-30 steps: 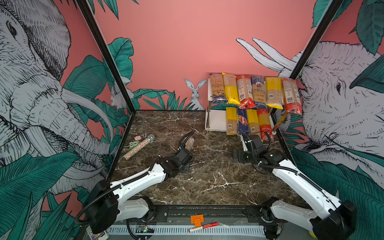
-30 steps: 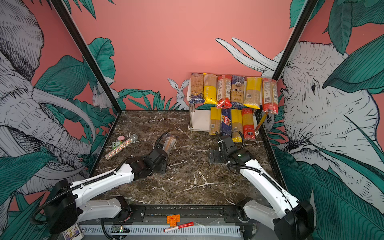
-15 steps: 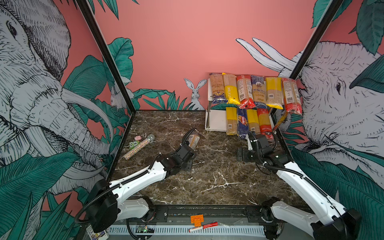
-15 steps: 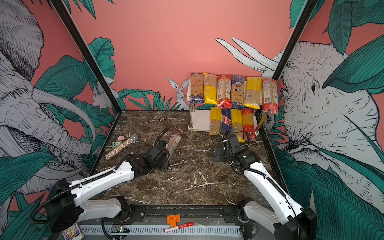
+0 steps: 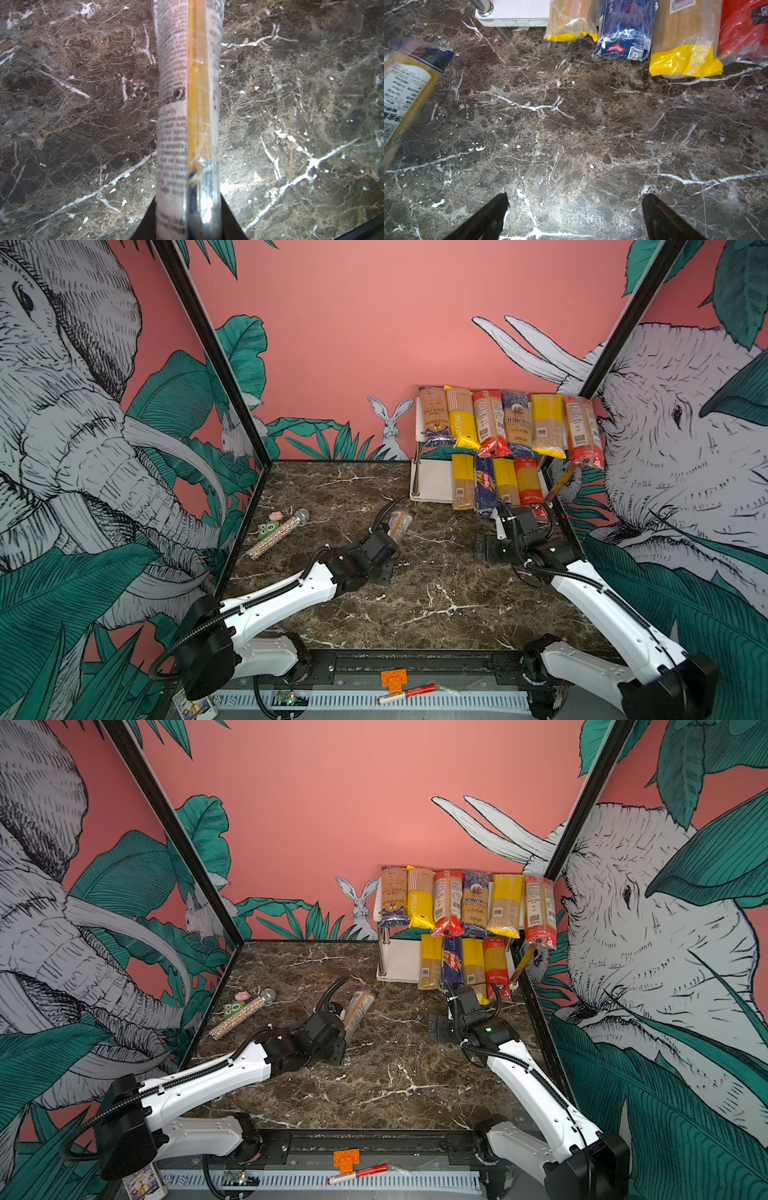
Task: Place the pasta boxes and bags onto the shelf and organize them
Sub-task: 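Lift the white-and-blue bag with the left gripper and carry it toward the shelf, then stand the white-and-blue bag upright at the shelf while the right arm draws back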
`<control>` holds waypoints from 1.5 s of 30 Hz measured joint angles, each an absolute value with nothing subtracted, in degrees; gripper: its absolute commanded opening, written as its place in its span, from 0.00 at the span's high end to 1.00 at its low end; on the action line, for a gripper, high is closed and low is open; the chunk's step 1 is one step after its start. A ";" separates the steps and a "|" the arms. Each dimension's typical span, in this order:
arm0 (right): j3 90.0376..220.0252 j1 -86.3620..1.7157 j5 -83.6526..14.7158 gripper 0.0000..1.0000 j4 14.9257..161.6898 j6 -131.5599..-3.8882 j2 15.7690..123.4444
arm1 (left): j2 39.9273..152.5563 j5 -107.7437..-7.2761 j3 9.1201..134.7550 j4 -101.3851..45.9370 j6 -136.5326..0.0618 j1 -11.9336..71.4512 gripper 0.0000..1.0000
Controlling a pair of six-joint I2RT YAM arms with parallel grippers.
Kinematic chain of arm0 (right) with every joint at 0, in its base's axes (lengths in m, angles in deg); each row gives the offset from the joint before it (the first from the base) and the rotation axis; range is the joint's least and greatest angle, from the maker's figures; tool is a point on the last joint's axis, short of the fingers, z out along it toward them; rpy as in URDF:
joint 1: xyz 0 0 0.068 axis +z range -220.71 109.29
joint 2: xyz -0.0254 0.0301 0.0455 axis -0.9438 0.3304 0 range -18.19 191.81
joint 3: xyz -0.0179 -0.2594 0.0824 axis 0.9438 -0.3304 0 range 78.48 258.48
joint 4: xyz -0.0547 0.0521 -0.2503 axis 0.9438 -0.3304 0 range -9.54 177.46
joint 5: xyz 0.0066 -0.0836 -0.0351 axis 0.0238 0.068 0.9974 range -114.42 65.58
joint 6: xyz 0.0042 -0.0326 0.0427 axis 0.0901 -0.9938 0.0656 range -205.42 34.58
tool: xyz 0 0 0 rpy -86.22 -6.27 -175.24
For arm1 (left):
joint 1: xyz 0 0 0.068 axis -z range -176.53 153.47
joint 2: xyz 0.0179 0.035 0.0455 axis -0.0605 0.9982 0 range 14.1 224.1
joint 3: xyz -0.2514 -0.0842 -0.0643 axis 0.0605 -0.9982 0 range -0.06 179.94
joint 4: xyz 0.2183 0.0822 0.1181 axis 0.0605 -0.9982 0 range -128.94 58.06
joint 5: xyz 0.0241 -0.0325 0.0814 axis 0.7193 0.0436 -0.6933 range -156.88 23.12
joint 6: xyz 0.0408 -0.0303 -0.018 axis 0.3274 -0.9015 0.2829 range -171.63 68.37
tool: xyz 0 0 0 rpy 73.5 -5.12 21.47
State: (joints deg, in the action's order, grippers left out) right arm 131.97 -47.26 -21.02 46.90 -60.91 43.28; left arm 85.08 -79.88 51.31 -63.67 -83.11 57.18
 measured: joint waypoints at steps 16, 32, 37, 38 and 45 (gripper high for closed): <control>132.72 -48.77 -20.14 0.01 42.99 -61.59 36.72 | 90.24 -77.54 57.45 -63.41 -80.58 58.71 1.00; 131.12 -49.41 -17.91 0.01 38.88 -61.37 31.04 | 93.63 -76.42 62.87 -61.86 -77.10 58.93 1.00; 131.12 -49.41 -16.89 0.01 37.88 -60.98 29.38 | 97.84 -76.40 67.16 -60.85 -76.25 58.93 1.00; 131.12 -49.43 -16.49 0.01 37.46 -60.89 28.90 | 99.09 -76.36 68.34 -60.59 -76.01 58.93 1.00; 131.14 -49.49 -14.15 0.01 34.47 -59.62 25.57 | 109.67 -77.56 78.09 -58.31 -74.70 58.93 1.00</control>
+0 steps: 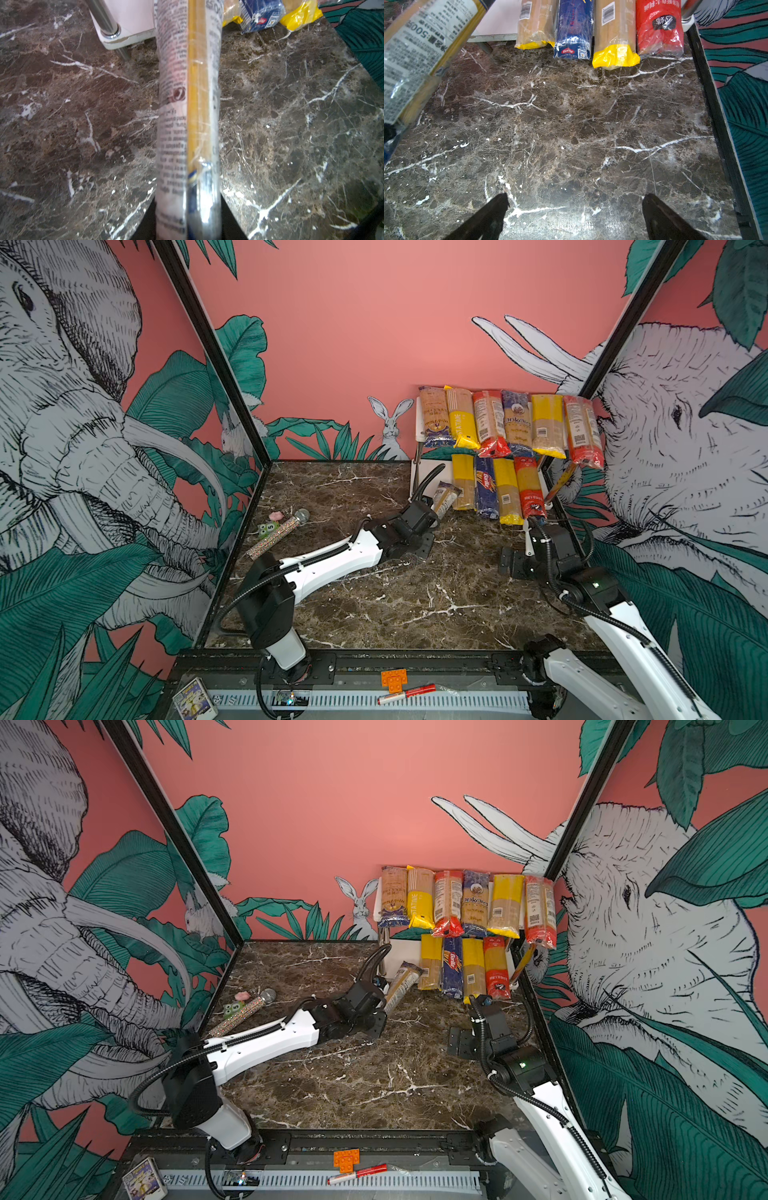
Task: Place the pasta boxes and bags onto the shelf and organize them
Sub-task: 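Stand the white-and-blue bag upright at the shelf while the right arm draws back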
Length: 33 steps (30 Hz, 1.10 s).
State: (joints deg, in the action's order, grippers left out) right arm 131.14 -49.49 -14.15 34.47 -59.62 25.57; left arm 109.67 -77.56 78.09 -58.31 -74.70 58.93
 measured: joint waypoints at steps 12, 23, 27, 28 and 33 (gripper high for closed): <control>132.24 -49.49 -9.67 0.01 27.30 -55.45 19.74 | 127.31 -80.95 93.52 -52.87 -75.49 53.75 1.00; 136.43 -49.49 -6.35 0.01 21.72 -52.12 18.38 | 139.59 -78.13 109.01 -50.36 -78.63 48.75 1.00; 138.22 -49.49 -5.08 0.01 19.95 -51.12 18.34 | 142.43 -75.83 111.59 -48.54 -80.71 48.61 1.00; 138.66 -49.49 -4.86 0.01 19.49 -50.99 18.32 | 142.85 -75.50 111.68 -48.00 -81.30 48.61 1.00; 140.91 -49.49 -3.47 0.01 16.89 -50.46 17.66 | 144.18 -73.69 111.68 -46.90 -84.56 48.70 1.00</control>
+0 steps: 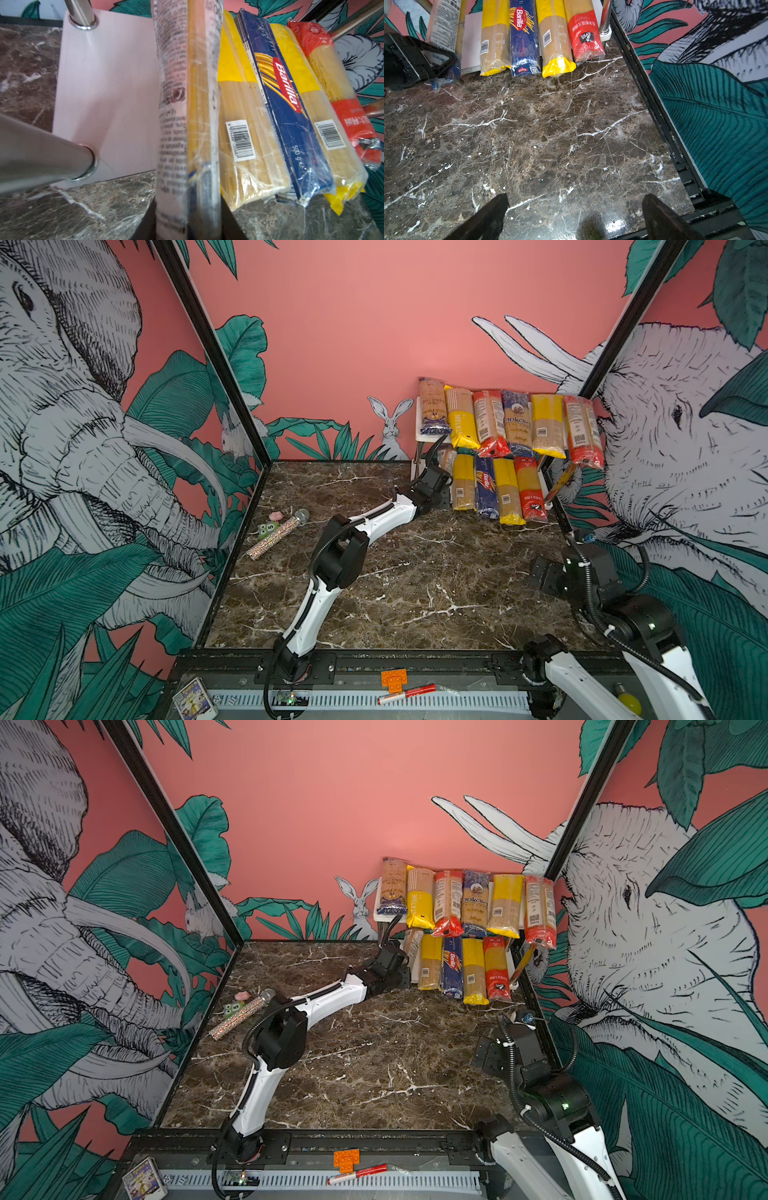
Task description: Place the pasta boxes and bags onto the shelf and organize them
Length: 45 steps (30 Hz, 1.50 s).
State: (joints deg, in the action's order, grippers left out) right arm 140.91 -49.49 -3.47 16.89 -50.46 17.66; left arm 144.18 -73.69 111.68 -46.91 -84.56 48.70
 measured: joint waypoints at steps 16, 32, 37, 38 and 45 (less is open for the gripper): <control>145.33 -49.49 -0.82 0.01 10.42 -51.99 17.60 | 145.73 -75.68 111.00 -40.13 -88.71 48.64 0.23; 144.24 -49.49 -1.89 0.01 11.54 -55.88 18.06 | 139.28 -74.78 98.83 -35.10 -87.79 48.99 0.01; 140.98 -49.49 -3.47 0.01 14.12 -56.10 18.01 | 129.49 -75.13 88.42 -35.08 -85.61 49.77 0.01; 140.34 -49.49 -3.88 0.01 14.64 -56.15 18.01 | 126.83 -75.57 86.15 -35.04 -84.64 50.28 0.01; 135.89 -49.49 -5.00 0.01 20.78 -56.17 17.95 | 105.60 -81.19 70.61 -34.82 -78.61 54.52 0.01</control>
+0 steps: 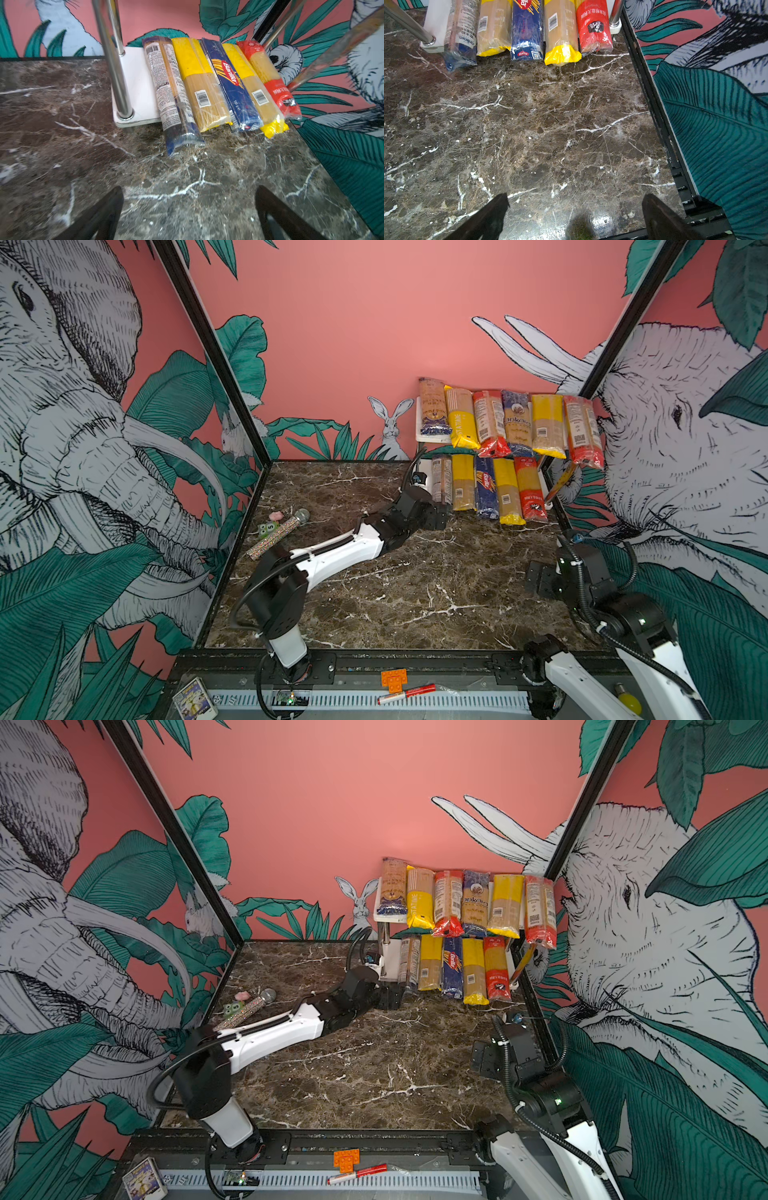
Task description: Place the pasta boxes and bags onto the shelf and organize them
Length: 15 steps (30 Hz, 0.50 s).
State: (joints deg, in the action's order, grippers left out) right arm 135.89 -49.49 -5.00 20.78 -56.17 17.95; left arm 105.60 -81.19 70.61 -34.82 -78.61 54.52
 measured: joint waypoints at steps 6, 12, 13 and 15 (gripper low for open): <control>129.57 -49.49 -5.61 0.01 30.29 -58.05 18.47 | 87.96 -89.12 57.76 -38.99 -74.11 51.26 0.01; 125.04 -49.49 -5.30 0.01 41.26 -61.87 21.79 | 72.36 -96.49 48.16 -44.46 -69.26 45.23 0.01; 124.10 -49.49 -5.24 0.01 43.06 -62.46 22.12 | 70.70 -97.56 47.29 -45.05 -68.32 44.88 0.01; 121.72 -49.49 -4.76 0.01 47.08 -63.82 23.06 | 67.44 -99.81 45.15 -46.10 -66.44 43.33 0.01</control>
State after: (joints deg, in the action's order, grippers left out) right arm 121.72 -49.49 -4.76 47.08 -63.82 23.06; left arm 67.44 -99.81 45.15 -46.10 -66.44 43.33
